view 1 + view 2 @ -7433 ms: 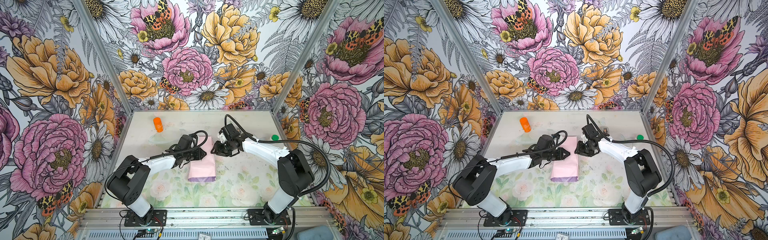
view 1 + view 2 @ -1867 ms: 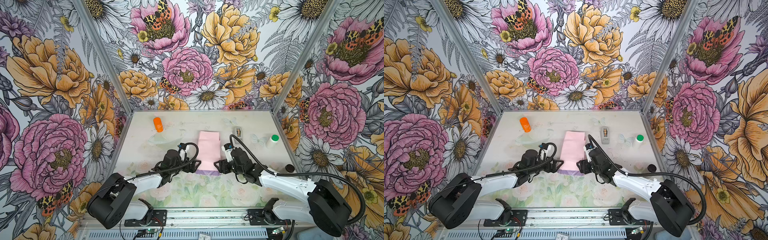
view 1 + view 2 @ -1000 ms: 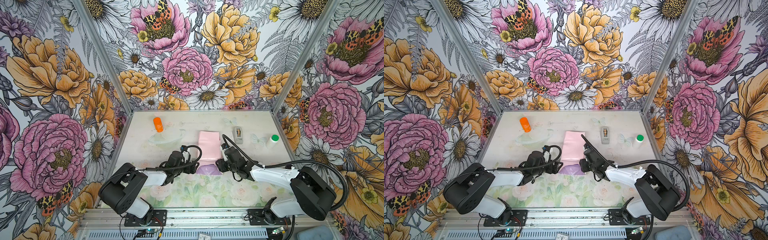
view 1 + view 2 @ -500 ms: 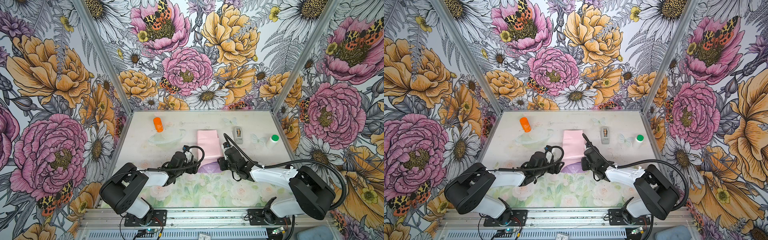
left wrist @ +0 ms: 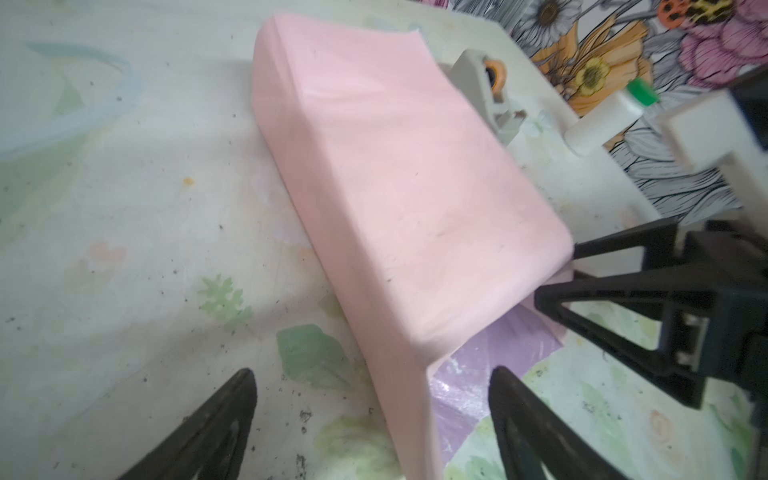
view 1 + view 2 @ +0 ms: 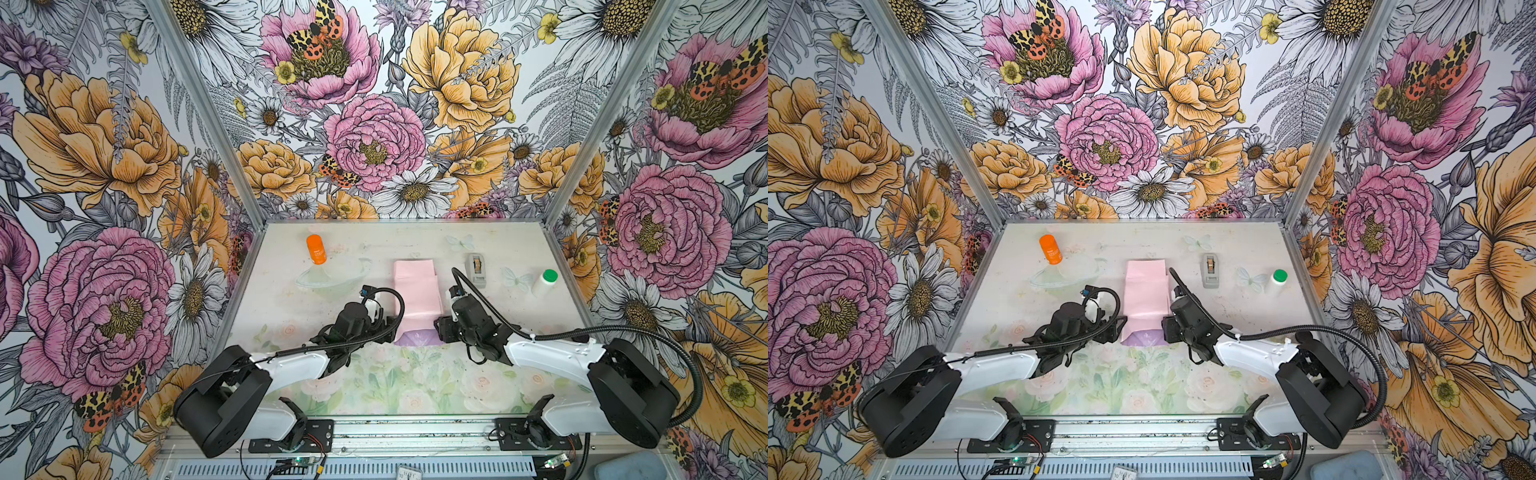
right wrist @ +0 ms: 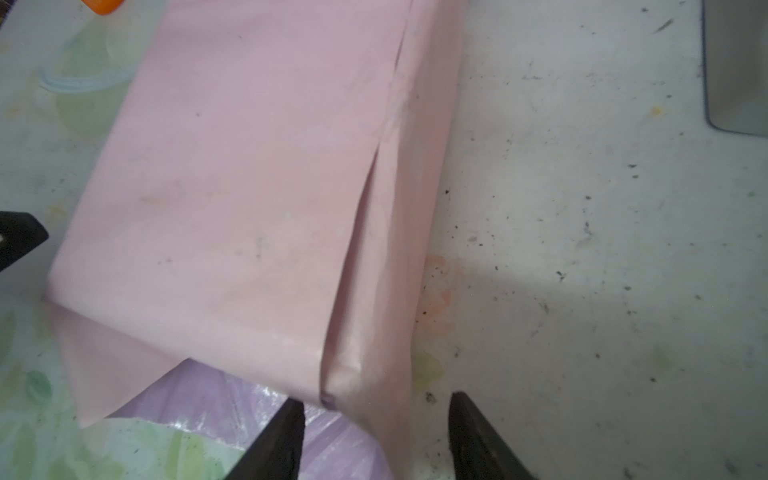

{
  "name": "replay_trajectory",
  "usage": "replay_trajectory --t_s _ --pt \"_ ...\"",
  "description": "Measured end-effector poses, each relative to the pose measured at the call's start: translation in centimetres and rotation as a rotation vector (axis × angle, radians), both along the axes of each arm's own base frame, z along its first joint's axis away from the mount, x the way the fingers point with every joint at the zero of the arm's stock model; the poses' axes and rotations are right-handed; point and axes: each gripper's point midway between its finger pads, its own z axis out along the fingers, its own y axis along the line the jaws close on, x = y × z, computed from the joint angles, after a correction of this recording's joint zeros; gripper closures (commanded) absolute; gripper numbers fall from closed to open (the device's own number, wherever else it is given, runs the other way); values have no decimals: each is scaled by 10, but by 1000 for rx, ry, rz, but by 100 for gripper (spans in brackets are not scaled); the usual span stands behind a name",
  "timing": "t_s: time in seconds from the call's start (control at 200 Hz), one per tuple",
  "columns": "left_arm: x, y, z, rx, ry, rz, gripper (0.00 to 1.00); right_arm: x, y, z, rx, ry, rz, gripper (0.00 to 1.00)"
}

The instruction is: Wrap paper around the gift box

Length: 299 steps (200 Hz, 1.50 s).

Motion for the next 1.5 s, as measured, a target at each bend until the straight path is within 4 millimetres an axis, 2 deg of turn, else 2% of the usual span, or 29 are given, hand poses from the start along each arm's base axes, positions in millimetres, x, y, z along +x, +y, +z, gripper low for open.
replay_trajectory --t_s 0.135,0.26,0.35,0.445,0.545,0.675,0.781,0.886,1.276,1.496 --pt "0 6 40 -29 -38 25 8 -10 1 33 74 -17 35 38" --pt "10 11 67 -42 -37 54 8 0 -5 61 118 -13 16 38" --pt "21 15 73 -49 -1 73 9 16 -11 77 139 1 -16 38" --pt "32 13 67 -43 54 69 11 40 -15 87 143 25 -57 38" --pt "43 7 51 -38 128 58 21 65 -20 79 135 75 -94 38" --pt "60 3 28 -43 223 69 25 85 -23 49 112 175 -128 41" --pt "68 0 11 -48 280 75 25 91 -20 28 103 245 -126 42" --pt "72 -7 2 -53 309 58 25 90 -14 16 113 290 -107 42" --pt "93 -54 -1 -87 315 -37 24 89 4 20 199 312 -50 40" --pt "97 -60 0 -88 304 -51 15 85 -3 24 189 287 -61 38"
